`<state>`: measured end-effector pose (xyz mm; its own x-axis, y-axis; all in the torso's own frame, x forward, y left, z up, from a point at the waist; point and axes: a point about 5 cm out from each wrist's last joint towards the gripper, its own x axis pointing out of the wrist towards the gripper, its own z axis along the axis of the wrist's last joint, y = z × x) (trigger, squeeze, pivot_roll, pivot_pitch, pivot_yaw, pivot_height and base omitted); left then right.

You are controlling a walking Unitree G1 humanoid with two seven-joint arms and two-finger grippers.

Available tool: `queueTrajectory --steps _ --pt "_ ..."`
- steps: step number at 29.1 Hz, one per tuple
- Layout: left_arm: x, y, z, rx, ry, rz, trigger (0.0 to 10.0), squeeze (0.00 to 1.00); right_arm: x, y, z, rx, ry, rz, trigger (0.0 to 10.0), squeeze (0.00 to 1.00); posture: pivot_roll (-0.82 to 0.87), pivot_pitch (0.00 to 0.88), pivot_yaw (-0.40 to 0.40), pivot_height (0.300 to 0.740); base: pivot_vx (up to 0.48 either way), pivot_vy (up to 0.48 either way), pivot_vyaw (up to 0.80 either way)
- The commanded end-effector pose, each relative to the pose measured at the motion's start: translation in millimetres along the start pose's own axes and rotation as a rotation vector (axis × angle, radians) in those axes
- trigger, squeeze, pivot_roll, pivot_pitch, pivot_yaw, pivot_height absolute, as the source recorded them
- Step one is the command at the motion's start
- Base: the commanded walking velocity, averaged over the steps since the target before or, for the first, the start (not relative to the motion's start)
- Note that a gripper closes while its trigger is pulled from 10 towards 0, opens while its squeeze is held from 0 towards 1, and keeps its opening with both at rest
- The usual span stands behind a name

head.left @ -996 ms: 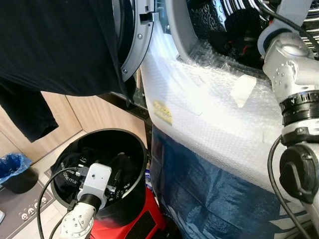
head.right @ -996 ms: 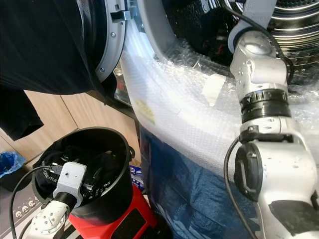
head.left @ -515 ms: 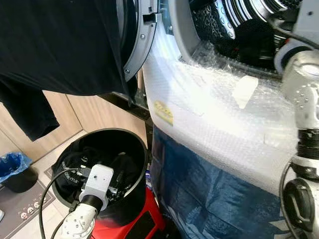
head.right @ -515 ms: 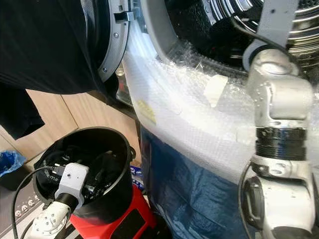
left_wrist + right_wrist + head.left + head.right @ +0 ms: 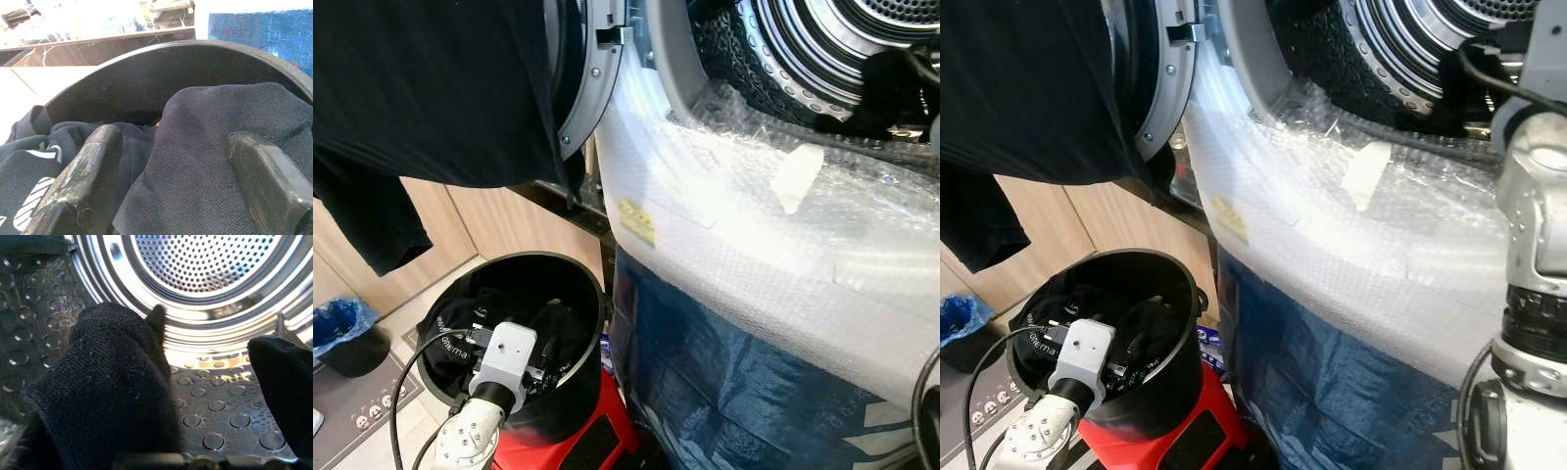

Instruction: Clothes washing

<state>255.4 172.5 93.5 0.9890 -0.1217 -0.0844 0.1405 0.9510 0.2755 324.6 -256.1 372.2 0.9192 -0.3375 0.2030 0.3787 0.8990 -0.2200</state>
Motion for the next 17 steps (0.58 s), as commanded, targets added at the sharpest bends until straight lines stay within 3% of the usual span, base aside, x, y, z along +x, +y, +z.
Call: queueTrajectory --steps 1,10,15,17 --pt "-0.9 4.8 -4.5 0.008 0.028 0.008 10.0 0.00 -8.3 -6.1 7.7 -0.053 -0.043 0.016 10.0 0.00 0.14 0.130 0.070 0.740 0.000 0.000 0.00" --pt "2.1 4.7 -3.0 0.010 0.025 0.003 10.0 0.00 -18.4 20.6 15.6 0.000 -0.142 0.178 10.0 0.00 0.13 0.138 0.077 0.740 0.000 0.000 0.00" --pt "3.9 6.5 -0.8 0.008 0.019 0.011 10.0 0.00 -12.0 24.7 32.4 0.074 -0.249 0.109 10.0 0.00 0.14 0.138 0.081 0.740 0.000 0.000 0.00" --pt "3.7 7.0 -1.0 0.011 0.019 0.011 10.0 0.00 -9.8 32.7 43.0 0.141 -0.302 0.146 10.0 0.00 0.14 0.138 0.081 0.740 0.000 0.000 0.00"
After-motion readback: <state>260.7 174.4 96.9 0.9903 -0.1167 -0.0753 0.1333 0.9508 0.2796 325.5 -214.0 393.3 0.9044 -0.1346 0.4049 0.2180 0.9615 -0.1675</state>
